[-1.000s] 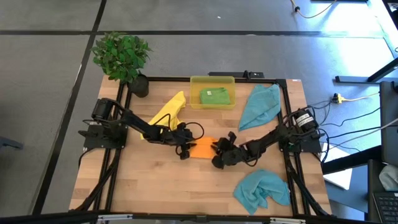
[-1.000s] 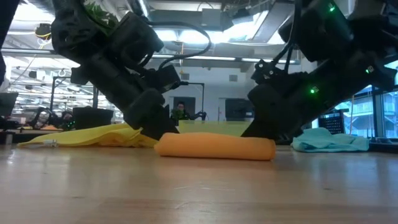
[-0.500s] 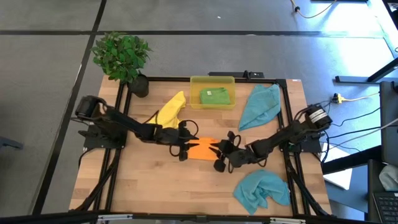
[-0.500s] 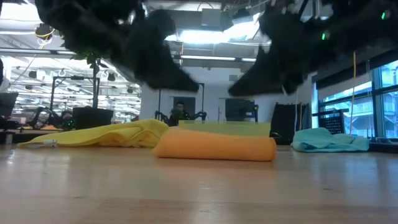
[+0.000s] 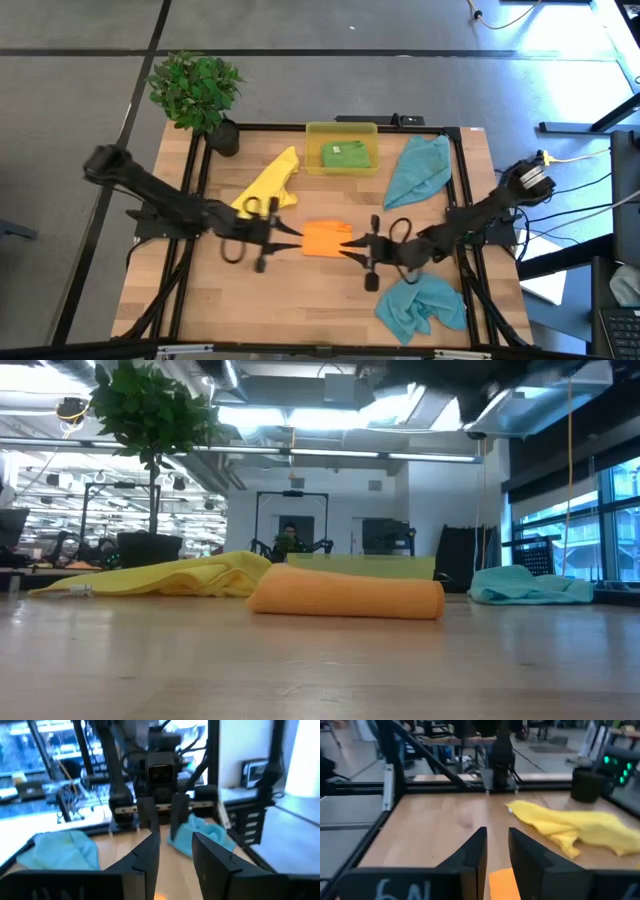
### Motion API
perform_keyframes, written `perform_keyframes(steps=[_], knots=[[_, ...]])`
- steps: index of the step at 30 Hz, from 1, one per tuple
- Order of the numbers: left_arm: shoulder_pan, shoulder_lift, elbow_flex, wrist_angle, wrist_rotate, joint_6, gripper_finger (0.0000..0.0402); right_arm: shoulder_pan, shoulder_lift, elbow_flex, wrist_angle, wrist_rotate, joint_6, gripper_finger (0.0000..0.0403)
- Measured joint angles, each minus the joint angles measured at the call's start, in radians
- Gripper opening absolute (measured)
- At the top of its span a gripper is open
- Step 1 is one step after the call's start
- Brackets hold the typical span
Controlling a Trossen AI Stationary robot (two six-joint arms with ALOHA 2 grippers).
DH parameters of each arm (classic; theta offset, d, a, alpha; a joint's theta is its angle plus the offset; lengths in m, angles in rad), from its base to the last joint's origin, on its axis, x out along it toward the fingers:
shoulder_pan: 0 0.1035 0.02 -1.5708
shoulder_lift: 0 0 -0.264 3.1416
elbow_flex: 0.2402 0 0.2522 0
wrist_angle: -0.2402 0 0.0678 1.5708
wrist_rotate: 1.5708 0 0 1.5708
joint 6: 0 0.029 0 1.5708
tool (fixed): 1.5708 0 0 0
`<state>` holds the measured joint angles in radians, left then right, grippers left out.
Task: Fold microfiber towels
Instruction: Stack the folded orange microfiber cloth on top of the green microfiber cloth
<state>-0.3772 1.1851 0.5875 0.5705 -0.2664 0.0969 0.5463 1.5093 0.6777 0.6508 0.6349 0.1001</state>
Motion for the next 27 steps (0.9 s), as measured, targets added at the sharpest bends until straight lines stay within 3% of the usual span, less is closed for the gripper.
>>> perform_keyframes(steps=[3,8,14,19,27], knots=[[-0.031,-0.164,-0.097,-0.005,-0.045,0.011,0.0106,0.05,-0.102,-0.053,0.006,0.032,-0.028,0.008],[-0.056,-0.424,-0.308,0.012,-0.089,0.0,0.0106,0.122,-0.244,-0.174,0.059,0.21,-0.053,0.008],[-0.056,-0.671,-0.53,0.072,-0.127,-0.034,0.0106,0.126,-0.279,-0.305,0.126,0.272,0.034,0.008],[-0.056,-0.776,-0.579,-0.042,-0.13,-0.092,0.0106,0.097,-0.273,-0.348,0.125,0.288,0.119,0.008],[-0.056,-0.813,-0.58,-0.046,-0.134,-0.087,0.0106,0.092,-0.273,-0.359,0.119,0.246,0.133,0.008]])
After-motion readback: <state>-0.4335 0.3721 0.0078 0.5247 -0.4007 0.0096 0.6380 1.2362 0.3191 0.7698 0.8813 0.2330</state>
